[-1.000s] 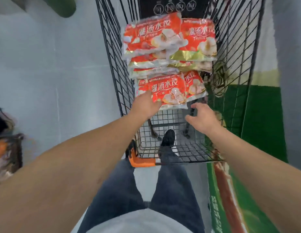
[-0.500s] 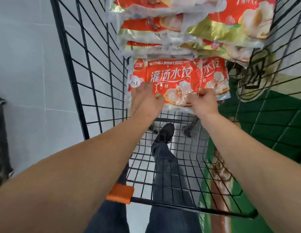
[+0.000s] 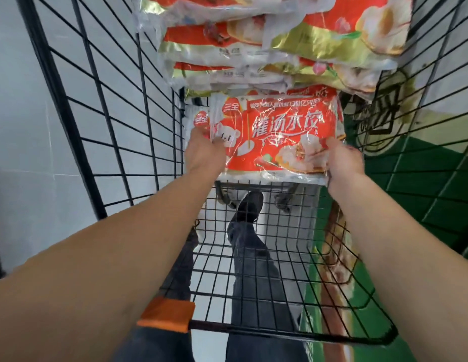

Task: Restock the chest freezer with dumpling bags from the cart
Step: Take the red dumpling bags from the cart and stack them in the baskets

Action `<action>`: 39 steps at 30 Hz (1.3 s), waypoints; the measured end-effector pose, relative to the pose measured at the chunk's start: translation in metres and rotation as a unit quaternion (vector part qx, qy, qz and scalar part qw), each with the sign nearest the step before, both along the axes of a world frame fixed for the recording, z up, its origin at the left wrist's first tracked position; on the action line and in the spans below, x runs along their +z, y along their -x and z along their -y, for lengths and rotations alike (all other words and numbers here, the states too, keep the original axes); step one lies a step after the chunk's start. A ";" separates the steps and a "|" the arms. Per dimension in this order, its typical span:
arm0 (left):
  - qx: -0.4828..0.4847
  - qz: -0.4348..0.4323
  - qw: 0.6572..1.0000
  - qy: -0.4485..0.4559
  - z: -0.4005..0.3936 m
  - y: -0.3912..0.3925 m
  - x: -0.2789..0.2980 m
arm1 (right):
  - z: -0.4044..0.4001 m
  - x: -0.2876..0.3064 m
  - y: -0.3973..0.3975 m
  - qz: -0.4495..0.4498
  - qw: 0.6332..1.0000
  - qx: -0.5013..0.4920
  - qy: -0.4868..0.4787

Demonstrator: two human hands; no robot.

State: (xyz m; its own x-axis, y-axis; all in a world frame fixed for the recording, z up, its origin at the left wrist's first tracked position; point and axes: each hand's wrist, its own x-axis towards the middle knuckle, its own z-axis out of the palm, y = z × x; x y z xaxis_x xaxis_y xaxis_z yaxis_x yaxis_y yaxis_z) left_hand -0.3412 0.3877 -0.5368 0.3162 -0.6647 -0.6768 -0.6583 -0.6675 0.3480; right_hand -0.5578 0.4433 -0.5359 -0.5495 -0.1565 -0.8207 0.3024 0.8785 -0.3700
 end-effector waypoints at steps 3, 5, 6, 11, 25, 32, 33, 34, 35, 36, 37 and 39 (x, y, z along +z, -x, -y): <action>0.073 -0.029 0.996 -0.028 0.000 -0.006 -0.007 | -0.003 0.003 -0.004 -0.043 0.999 -0.004 0.022; 0.085 -0.050 0.994 -0.043 -0.004 -0.008 -0.003 | -0.009 0.010 -0.009 -0.045 0.998 -0.009 0.036; 0.080 -0.060 0.994 -0.043 -0.006 -0.008 0.003 | -0.015 0.015 -0.012 -0.047 0.998 -0.012 0.035; 0.038 -0.092 0.995 -0.006 -0.008 -0.003 0.052 | -0.039 0.064 -0.031 -0.094 0.994 -0.021 0.043; -0.149 -0.244 0.951 0.116 -0.054 -0.017 0.263 | -0.180 0.277 -0.082 -0.207 0.952 -0.176 0.143; -0.262 -0.317 0.903 0.125 -0.130 0.025 0.340 | -0.294 0.352 -0.091 -0.259 0.908 -0.284 0.168; -0.279 -0.325 0.894 0.129 -0.143 0.033 0.346 | -0.311 0.363 -0.092 -0.268 0.899 -0.301 0.173; -0.301 -0.330 0.886 0.127 -0.160 0.041 0.355 | -0.332 0.373 -0.094 -0.275 0.889 -0.322 0.175; -0.321 -0.336 0.877 0.125 -0.175 0.051 0.361 | -0.350 0.380 -0.093 -0.282 0.879 -0.342 0.177; -0.338 -0.340 0.869 0.123 -0.191 0.058 0.368 | -0.369 0.385 -0.092 -0.288 0.870 -0.359 0.177; -0.359 -0.345 0.859 0.121 -0.209 0.068 0.373 | -0.391 0.387 -0.090 -0.296 0.859 -0.378 0.177; -0.387 -0.350 0.845 0.114 -0.241 0.086 0.380 | -0.427 0.391 -0.087 -0.305 0.844 -0.406 0.174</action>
State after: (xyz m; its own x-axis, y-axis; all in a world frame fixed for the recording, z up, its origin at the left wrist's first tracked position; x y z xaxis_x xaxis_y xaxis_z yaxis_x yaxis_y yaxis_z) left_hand -0.4272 0.6288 -0.1569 -0.6979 -0.6281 -0.3440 -0.4469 0.0067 0.8946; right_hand -0.4709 0.8704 -0.1452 -0.8954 0.3017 -0.3275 0.4115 0.2795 -0.8675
